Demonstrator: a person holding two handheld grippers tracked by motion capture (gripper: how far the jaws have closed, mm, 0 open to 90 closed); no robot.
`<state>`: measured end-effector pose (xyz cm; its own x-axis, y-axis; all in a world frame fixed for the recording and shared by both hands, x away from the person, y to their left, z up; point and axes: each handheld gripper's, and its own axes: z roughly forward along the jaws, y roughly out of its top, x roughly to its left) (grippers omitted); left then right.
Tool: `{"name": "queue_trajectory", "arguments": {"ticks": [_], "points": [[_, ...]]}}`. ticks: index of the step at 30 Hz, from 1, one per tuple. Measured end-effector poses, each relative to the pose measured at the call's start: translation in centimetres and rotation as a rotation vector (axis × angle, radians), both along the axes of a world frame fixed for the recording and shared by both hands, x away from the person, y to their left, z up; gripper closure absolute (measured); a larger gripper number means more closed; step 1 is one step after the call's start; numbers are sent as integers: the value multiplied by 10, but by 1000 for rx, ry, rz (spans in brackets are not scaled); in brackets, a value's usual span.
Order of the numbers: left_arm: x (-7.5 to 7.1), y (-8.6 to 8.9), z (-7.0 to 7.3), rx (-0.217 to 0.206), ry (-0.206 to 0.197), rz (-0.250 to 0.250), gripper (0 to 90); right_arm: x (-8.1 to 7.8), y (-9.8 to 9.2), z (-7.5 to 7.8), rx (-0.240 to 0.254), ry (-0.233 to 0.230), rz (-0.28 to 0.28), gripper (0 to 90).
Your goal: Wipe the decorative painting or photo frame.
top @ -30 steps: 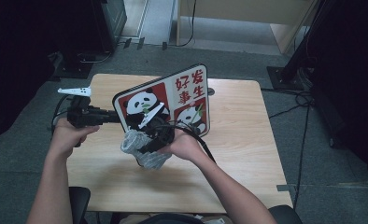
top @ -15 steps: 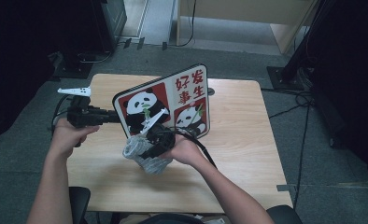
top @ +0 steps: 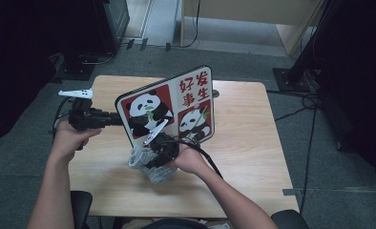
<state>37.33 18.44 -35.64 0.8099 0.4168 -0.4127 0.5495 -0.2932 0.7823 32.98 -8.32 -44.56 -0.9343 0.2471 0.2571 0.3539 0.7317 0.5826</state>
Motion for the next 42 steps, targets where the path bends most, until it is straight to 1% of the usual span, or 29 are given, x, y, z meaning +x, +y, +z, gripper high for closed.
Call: {"name": "queue_trajectory", "arguments": {"ticks": [8, 12, 13, 15, 18, 20, 22, 25, 26, 27, 28, 31, 33, 35, 39, 41, 42], "points": [[0, 0, 0, 3, 0, 2, 661, -3, -2, -13, 11, 1, 9, 663], [0, 0, -1, 9, 0, 2, 648, -3, -4, -21, 13, 25, 2, 661], [0, 1, -1, 9, -1, 3, 643, -4, -4, -24, 23, 37, 1, 661], [1, 1, -1, 9, 0, 3, 636, -4, -5, -26, 25, 57, -11, 661], [1, 1, -1, 12, 1, 5, 621, -5, -6, -26, 23, 66, -15, 661], [2, 0, -2, 15, 6, 10, 605, -6, -6, -22, 14, 67, -14, 661], [1, 1, -1, 17, -4, 16, 584, -8, -6, -17, 2, 64, -12, 663], [0, 3, 0, 21, -20, 25, 552, -12, -6, -5, 12, 53, -5, 663], [0, 4, 0, 27, -24, 29, 543, -13, -5, 0, 23, 43, -3, 663], [0, 4, 0, 29, -29, 36, 533, -14, -4, 5, 28, 44, 3, 663], [0, 5, 0, 32, -29, 37, 512, -16, -3, 11, 32, 37, 7, 663], [1, 6, -1, 37, -24, 39, 466, -17, 2, 23, 44, 37, 12, 662], [1, 7, -2, 43, -29, 43, 436, -17, 5, 32, 50, 28, 19, 662], [1, 9, -3, 44, -32, 42, 403, -18, 8, 39, 54, 31, 22, 662], [1, 11, -4, 49, -43, 40, 371, -17, 13, 54, 60, 7, 33, 662], [0, 12, -3, 48, -31, 37, 363, -16, 15, 62, 62, -4, 38, 661], [-1, 12, -2, 41, -30, 38, 358, -16, 16, 64, 66, -8, 40, 662]]}}
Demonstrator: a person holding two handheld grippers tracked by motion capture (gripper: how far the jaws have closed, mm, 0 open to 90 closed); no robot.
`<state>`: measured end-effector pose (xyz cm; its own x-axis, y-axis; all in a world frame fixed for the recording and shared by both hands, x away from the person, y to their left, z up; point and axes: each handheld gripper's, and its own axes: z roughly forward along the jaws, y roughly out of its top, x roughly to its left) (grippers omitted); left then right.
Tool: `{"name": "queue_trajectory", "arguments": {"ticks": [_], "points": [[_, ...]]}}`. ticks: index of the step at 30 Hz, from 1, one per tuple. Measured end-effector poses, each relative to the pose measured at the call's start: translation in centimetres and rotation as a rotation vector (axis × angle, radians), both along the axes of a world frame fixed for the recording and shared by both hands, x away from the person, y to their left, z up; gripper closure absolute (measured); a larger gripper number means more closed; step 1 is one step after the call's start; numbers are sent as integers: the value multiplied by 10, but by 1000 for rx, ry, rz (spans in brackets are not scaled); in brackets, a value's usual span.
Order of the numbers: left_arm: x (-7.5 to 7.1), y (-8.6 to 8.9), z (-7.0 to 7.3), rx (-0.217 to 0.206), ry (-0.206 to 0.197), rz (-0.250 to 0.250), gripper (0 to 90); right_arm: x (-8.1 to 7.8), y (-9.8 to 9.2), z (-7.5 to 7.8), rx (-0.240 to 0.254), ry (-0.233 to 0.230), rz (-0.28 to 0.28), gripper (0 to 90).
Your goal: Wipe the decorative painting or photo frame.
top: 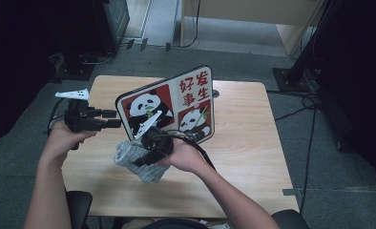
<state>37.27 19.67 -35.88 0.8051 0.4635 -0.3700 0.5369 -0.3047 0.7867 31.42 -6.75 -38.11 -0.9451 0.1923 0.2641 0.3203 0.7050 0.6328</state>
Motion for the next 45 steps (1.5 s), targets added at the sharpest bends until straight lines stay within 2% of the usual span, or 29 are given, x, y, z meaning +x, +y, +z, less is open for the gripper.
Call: {"name": "queue_trajectory", "arguments": {"ticks": [3, 7, 14, 20, 25, 28, 35, 41, 45], "points": [[-2, 1, 2, 5, -22, 20, 353, 0, 3, 8, 11, -6, -1, 662], [-5, 3, 3, 8, -18, 13, 354, 0, 11, 16, 17, -22, 18, 661], [-7, 10, 2, 56, -16, 46, 356, 0, 21, 33, 23, -44, 48, 661], [-10, 16, 3, 34, -23, 41, 357, 5, 28, 45, 31, -59, 61, 661], [-12, 20, 1, 39, -13, 51, 357, 8, 33, 54, 35, -75, 73, 659], [-15, 24, 1, 32, -22, 52, 357, 10, 35, 57, 36, -81, 78, 659], [-21, 33, 3, 17, -24, 78, 357, 18, 41, 75, 42, -115, 87, 658], [-27, 39, 3, 14, -25, 95, 357, 24, 45, 83, 38, -124, 88, 658], [-29, 42, 3, 12, -27, 102, 357, 30, 49, 96, 55, -139, 83, 658]]}}
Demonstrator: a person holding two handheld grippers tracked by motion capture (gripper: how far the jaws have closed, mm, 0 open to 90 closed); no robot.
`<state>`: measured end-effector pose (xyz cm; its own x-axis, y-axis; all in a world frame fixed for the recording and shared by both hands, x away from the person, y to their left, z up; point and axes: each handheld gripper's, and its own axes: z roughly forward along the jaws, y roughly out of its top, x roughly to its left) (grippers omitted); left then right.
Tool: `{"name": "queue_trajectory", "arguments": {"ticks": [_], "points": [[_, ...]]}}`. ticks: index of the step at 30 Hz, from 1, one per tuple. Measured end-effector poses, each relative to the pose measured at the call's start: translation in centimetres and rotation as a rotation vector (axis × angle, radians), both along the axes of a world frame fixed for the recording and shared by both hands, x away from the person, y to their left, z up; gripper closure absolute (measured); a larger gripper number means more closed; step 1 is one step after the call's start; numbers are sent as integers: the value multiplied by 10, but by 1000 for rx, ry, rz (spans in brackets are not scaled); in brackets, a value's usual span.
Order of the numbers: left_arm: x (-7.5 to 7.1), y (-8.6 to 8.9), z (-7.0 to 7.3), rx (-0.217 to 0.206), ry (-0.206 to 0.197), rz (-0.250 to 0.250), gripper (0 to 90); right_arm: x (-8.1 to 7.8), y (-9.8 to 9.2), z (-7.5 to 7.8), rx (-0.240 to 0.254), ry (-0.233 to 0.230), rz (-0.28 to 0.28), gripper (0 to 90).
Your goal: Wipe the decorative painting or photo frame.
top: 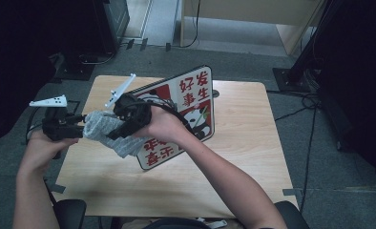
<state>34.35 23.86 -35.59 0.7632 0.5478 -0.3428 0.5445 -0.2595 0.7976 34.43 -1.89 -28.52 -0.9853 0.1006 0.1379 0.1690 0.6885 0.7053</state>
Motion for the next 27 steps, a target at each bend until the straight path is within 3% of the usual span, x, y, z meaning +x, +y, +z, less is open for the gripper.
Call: {"name": "queue_trajectory", "arguments": {"ticks": [6, 14, 27], "points": [[-2, 4, 0, -9, -2, 11, 356, 7, 2, 18, 25, -21, -17, 657], [-1, 0, 0, -5, -2, -1, 353, 12, -11, 6, 14, -4, -65, 654], [-1, -2, 0, -2, -6, -5, 348, 11, -32, -1, 59, 17, -109, 664]]}}
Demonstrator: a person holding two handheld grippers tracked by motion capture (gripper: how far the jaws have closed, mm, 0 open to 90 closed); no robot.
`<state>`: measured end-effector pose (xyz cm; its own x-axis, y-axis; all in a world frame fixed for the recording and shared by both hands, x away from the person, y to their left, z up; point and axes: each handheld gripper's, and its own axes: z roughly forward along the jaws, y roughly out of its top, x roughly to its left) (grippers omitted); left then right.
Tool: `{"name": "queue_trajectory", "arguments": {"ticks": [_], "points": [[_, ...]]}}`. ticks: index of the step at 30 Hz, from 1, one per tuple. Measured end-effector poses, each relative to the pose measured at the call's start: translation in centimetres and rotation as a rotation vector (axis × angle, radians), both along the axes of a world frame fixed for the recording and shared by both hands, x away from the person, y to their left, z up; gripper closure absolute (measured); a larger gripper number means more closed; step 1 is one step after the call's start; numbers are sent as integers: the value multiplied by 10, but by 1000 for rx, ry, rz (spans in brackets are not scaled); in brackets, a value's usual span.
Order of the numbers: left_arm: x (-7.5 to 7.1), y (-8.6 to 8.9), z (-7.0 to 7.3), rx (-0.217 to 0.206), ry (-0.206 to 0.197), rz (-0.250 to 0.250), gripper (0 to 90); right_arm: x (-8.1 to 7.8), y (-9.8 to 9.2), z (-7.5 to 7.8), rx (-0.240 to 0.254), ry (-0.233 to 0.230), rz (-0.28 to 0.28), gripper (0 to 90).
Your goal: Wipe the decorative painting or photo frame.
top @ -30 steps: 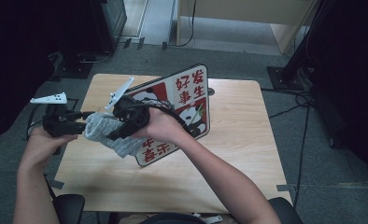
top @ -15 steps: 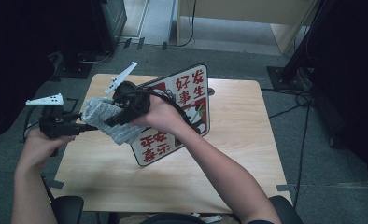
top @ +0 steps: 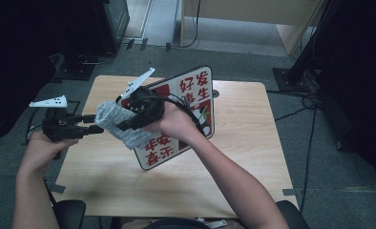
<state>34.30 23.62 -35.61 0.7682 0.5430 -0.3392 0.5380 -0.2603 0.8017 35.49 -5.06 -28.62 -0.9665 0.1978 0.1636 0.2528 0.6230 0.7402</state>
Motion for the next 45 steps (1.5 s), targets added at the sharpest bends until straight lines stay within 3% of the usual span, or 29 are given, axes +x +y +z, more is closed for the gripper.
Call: {"name": "queue_trajectory", "arguments": {"ticks": [12, 21, 45], "points": [[2, -4, 0, 5, -1, -19, 343, 2, -9, -11, 17, 55, -25, 665], [6, -6, 0, -1, 2, -24, 340, 0, -11, -18, 7, 45, -22, 665], [15, -12, -1, 0, 6, -48, 333, -5, -13, -38, -11, 85, -35, 665]]}}
